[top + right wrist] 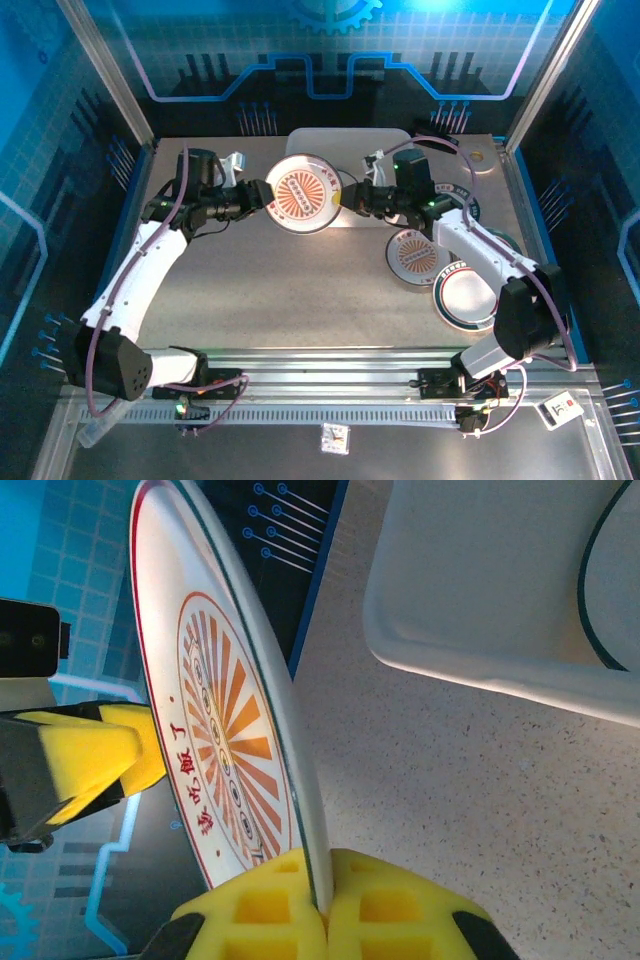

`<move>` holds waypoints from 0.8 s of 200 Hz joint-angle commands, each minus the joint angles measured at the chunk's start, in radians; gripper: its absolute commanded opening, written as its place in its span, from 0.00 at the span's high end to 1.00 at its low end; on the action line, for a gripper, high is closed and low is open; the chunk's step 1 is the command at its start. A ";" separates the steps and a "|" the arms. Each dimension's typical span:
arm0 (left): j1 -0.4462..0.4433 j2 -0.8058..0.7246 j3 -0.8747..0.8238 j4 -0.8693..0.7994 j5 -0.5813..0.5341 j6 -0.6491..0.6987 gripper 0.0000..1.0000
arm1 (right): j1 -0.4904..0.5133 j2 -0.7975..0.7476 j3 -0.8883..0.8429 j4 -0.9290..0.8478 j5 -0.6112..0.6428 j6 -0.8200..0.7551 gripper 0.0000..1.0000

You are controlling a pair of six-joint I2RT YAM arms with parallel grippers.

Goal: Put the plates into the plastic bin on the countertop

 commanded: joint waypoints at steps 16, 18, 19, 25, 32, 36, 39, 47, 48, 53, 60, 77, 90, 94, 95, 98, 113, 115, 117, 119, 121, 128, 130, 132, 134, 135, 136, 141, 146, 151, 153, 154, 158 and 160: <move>-0.009 0.022 -0.004 0.016 -0.006 0.008 0.33 | -0.018 0.009 0.023 0.031 -0.004 -0.007 1.00; -0.009 0.022 -0.004 0.016 -0.010 0.010 0.30 | -0.020 0.010 0.025 0.029 -0.003 -0.008 1.00; -0.009 0.021 -0.003 0.016 -0.011 0.010 0.29 | -0.020 0.010 0.025 0.029 -0.003 -0.008 1.00; -0.009 0.017 0.001 0.014 -0.025 0.017 0.21 | -0.023 0.012 0.030 0.028 -0.007 -0.008 1.00; -0.009 0.012 0.010 0.003 -0.053 0.024 0.14 | -0.029 0.015 0.038 0.024 -0.009 -0.008 1.00; -0.007 0.007 0.016 -0.003 -0.069 0.030 0.11 | -0.033 0.017 0.040 0.022 -0.010 -0.009 1.00; -0.007 0.004 0.022 -0.007 -0.080 0.035 0.08 | -0.038 0.020 0.044 0.022 -0.011 -0.007 1.00; -0.003 -0.004 0.035 -0.020 -0.107 0.046 0.01 | -0.047 0.027 0.051 0.022 -0.019 -0.004 1.00; -0.002 -0.005 0.037 -0.022 -0.108 0.047 0.01 | -0.048 0.028 0.052 0.023 -0.020 -0.004 1.00; 0.002 -0.007 0.046 -0.031 -0.115 0.054 0.01 | -0.054 0.033 0.059 0.022 -0.025 -0.002 1.00; 0.011 -0.006 0.061 -0.045 -0.121 0.062 0.01 | -0.062 0.038 0.068 0.019 -0.027 -0.002 1.00; 0.046 -0.010 0.081 -0.063 -0.122 0.067 0.01 | -0.085 0.063 0.109 -0.006 -0.034 -0.012 1.00; 0.076 -0.019 0.085 -0.076 -0.121 0.070 0.01 | -0.102 0.082 0.139 -0.025 -0.037 -0.023 1.00; 0.087 -0.021 0.084 -0.080 -0.121 0.073 0.01 | -0.107 0.089 0.148 -0.031 -0.038 -0.026 1.00; 0.090 -0.022 0.084 -0.081 -0.120 0.072 0.01 | -0.110 0.091 0.150 -0.032 -0.037 -0.026 1.00; 0.099 -0.024 0.082 -0.085 -0.120 0.075 0.01 | -0.115 0.094 0.154 -0.035 -0.037 -0.026 1.00; 0.142 -0.032 0.074 -0.105 -0.112 0.080 0.01 | -0.142 0.119 0.189 -0.046 -0.039 -0.029 1.00; 0.147 -0.033 0.072 -0.107 -0.110 0.080 0.01 | -0.148 0.124 0.196 -0.047 -0.040 -0.028 1.00; 0.152 -0.033 0.070 -0.108 -0.109 0.081 0.01 | -0.149 0.125 0.199 -0.048 -0.041 -0.028 1.00; 0.157 -0.033 0.068 -0.109 -0.106 0.082 0.01 | -0.153 0.128 0.205 -0.050 -0.041 -0.028 1.00; 0.163 -0.036 0.065 -0.110 -0.103 0.084 0.01 | -0.158 0.134 0.214 -0.052 -0.041 -0.028 1.00; 0.178 -0.037 0.055 -0.111 -0.092 0.088 0.01 | -0.170 0.148 0.239 -0.067 -0.041 -0.033 1.00; 0.181 -0.037 0.052 -0.110 -0.090 0.090 0.01 | -0.173 0.152 0.247 -0.073 -0.041 -0.036 1.00; 0.184 -0.037 0.049 -0.110 -0.088 0.090 0.01 | -0.176 0.156 0.255 -0.080 -0.041 -0.039 1.00; 0.187 -0.036 0.047 -0.110 -0.086 0.094 0.01 | -0.180 0.160 0.264 -0.089 -0.040 -0.044 1.00; 0.188 -0.035 0.046 -0.110 -0.085 0.094 0.01 | -0.182 0.163 0.268 -0.092 -0.039 -0.046 1.00; 0.189 -0.035 0.045 -0.110 -0.085 0.095 0.01 | -0.183 0.166 0.274 -0.099 -0.039 -0.050 1.00; 0.193 -0.033 0.041 -0.113 -0.083 0.099 0.01 | -0.190 0.178 0.300 -0.131 -0.035 -0.068 1.00; 0.195 -0.028 0.038 -0.115 -0.082 0.106 0.01 | -0.197 0.191 0.326 -0.167 -0.023 -0.087 1.00; 0.195 -0.024 0.035 -0.115 -0.080 0.111 0.01 | -0.205 0.206 0.347 -0.195 -0.014 -0.101 1.00; 0.195 -0.022 0.034 -0.115 -0.078 0.115 0.01 | -0.208 0.211 0.356 -0.205 -0.014 -0.107 1.00; 0.195 -0.020 0.033 -0.115 -0.077 0.115 0.01 | -0.209 0.213 0.360 -0.209 -0.013 -0.109 1.00; 0.195 -0.016 0.031 -0.113 -0.073 0.117 0.01 | -0.216 0.223 0.373 -0.222 -0.012 -0.116 1.00; 0.195 -0.012 0.030 -0.113 -0.071 0.117 0.01 | -0.219 0.229 0.381 -0.229 -0.012 -0.118 1.00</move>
